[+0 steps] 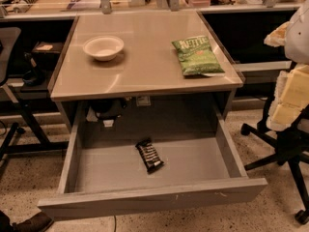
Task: Pick rxbar chocolate from top drawer and place on counter
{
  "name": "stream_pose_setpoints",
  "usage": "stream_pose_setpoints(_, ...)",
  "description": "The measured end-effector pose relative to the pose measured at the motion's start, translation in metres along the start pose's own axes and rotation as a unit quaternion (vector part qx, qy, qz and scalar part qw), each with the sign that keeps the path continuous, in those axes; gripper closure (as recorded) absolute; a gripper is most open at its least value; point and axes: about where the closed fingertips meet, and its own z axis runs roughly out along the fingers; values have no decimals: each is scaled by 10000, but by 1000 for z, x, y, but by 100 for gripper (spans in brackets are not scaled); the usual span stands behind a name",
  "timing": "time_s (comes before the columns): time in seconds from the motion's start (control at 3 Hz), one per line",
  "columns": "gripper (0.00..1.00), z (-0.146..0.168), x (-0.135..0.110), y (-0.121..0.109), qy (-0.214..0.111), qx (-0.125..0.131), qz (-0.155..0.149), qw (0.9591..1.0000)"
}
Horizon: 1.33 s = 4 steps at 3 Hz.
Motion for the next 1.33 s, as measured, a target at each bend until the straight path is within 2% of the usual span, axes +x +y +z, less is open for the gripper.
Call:
stream_pose_setpoints(0.33,0,1,-2,-1,-4,12,-23,10000)
stream_pose_setpoints(1.0,0,37,-43,6,-100,-213,-487,9985)
stream_pose_setpoints(1.33,0,37,-43,6,-101,-215,-490,9985)
